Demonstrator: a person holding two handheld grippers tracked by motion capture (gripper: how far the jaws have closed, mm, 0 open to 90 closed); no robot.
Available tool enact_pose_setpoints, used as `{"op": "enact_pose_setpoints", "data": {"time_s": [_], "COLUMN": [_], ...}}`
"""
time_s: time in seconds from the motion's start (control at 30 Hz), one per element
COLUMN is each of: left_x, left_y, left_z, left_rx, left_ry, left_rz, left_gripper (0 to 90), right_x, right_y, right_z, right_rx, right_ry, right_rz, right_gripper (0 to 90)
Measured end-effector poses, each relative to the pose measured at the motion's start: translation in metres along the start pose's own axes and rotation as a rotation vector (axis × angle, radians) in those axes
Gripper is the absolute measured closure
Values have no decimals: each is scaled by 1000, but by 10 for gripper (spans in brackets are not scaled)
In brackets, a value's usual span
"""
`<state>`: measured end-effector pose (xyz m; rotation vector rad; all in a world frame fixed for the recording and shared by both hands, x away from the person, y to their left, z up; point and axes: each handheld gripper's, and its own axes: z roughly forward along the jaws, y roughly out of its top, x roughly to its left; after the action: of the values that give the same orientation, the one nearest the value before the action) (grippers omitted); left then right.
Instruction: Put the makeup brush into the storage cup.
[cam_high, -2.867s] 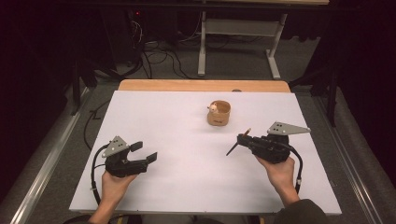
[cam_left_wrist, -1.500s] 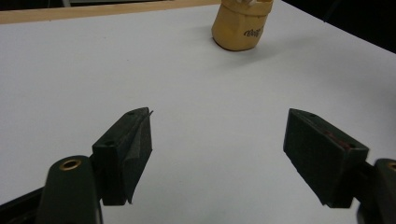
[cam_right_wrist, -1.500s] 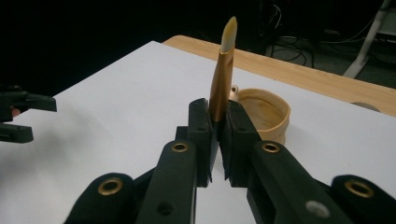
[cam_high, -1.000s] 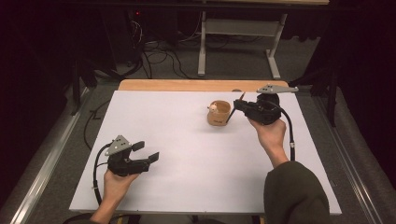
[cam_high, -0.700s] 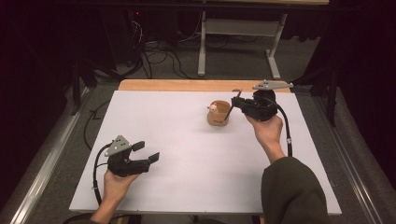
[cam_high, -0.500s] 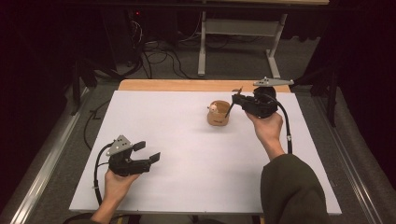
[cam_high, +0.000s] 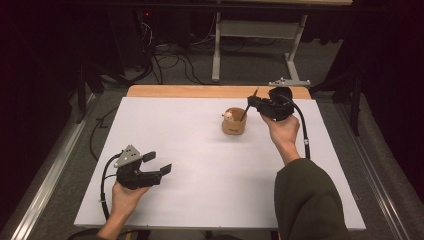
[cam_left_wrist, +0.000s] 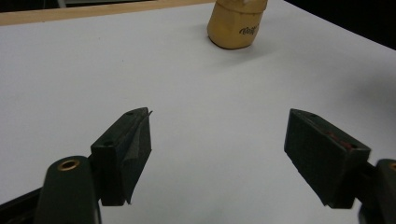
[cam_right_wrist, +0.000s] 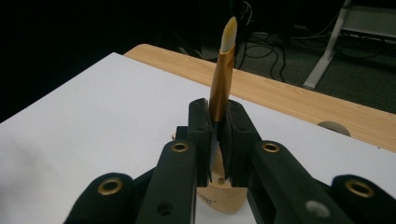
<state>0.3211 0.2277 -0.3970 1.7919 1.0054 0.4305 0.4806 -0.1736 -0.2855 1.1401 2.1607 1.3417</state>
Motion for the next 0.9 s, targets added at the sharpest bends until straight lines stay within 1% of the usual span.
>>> {"op": "enact_pose_setpoints", "data": {"time_s": [0.07,0.23,0.27,0.47,0.6,0.63,0.73,0.77,0.8,0.9], "left_x": [0,0,0,0,0,0,-1,0,-1,0], "left_y": [0,0,0,0,0,1,0,0,0,1], "left_z": [0,1,2,1,2,2,3,2,2,2], "left_rx": [-4,0,-1,-3,3,1,4,3,5,-1], "left_ry": [-8,-9,-10,-8,-9,-3,-9,-4,-9,-8], "left_rz": [-7,-4,-5,-7,-4,2,-1,4,-1,-1], "left_gripper": [233,233,233,233,233,234,234,234,234,234], "right_x": [0,-1,-1,-4,-5,-5,-5,-5,-5,-5], "right_y": [1,4,5,4,5,5,3,3,3,3], "right_z": [3,9,11,19,23,24,27,28,29,32], "right_rx": [5,5,9,27,33,35,45,49,51,54], "right_ry": [-8,-21,-24,-34,-42,-44,-51,-53,-55,-55], "right_rz": [5,4,12,17,19,19,14,14,11,11], "right_gripper": [855,855,855,855,854,854,854,854,854,854]}}
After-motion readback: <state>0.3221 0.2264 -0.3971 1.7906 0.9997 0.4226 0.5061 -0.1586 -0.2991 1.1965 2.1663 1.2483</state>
